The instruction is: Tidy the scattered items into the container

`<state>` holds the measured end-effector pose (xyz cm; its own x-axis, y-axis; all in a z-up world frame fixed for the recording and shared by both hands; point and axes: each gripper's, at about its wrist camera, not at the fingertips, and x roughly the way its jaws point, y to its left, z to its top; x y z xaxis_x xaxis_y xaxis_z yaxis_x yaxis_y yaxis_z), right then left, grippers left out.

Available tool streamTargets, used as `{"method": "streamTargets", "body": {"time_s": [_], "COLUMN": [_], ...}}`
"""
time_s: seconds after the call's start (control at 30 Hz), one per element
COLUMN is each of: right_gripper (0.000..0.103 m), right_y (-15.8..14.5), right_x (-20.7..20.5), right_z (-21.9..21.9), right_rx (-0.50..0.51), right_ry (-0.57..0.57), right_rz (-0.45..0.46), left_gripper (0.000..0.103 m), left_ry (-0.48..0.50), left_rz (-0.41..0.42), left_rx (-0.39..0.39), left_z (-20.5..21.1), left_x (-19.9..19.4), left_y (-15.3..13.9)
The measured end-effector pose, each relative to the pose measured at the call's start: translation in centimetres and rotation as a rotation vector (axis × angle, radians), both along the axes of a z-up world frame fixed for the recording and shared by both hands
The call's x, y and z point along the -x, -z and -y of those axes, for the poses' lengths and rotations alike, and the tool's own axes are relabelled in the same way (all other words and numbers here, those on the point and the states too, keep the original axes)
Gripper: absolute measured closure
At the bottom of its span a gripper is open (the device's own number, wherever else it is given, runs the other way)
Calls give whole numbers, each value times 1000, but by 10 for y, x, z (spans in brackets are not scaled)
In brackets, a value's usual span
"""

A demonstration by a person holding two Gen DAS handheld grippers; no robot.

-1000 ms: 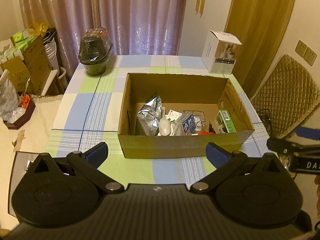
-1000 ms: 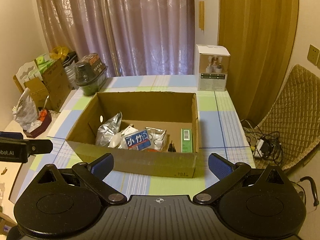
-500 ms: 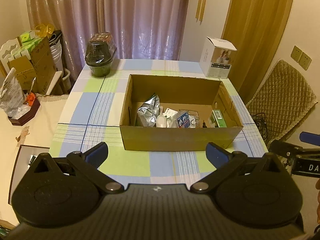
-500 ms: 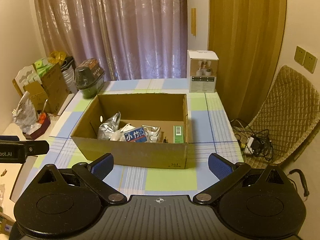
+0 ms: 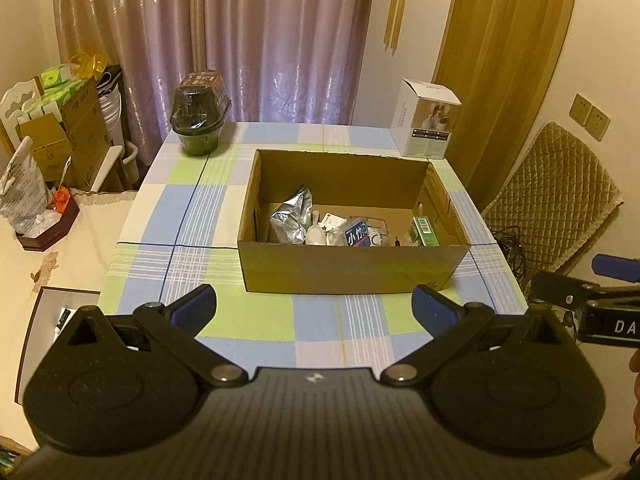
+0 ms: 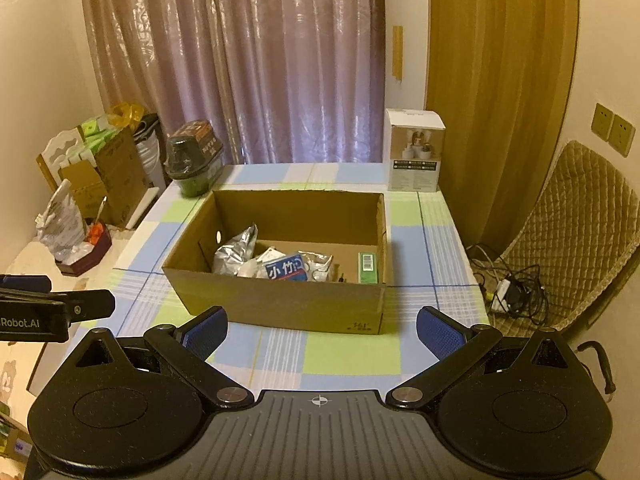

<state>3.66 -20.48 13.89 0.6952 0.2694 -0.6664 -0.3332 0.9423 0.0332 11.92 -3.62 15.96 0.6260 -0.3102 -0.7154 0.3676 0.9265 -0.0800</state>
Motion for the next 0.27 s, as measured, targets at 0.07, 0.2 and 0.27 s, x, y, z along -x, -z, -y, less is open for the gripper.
{"method": "streamTargets", "body": {"time_s": [0.07,0.2,0.27], "right_gripper": [0,0,0], "right_y": [2,6,9], "right_x": [1,2,2], "right_z": [0,1,2], "right_rx": [1,4,5], "right_ry": [1,4,9], "right_rz": [-3,-11,-18], "left_gripper": [1,1,1], "left_ry": [-2,-11,-21], "left_rz": [1,7,15], "left_rx": [1,0,-5], "left_z": [-1,-3,-4], "left_x": [2,4,4], "left_y": [0,1,1]}}
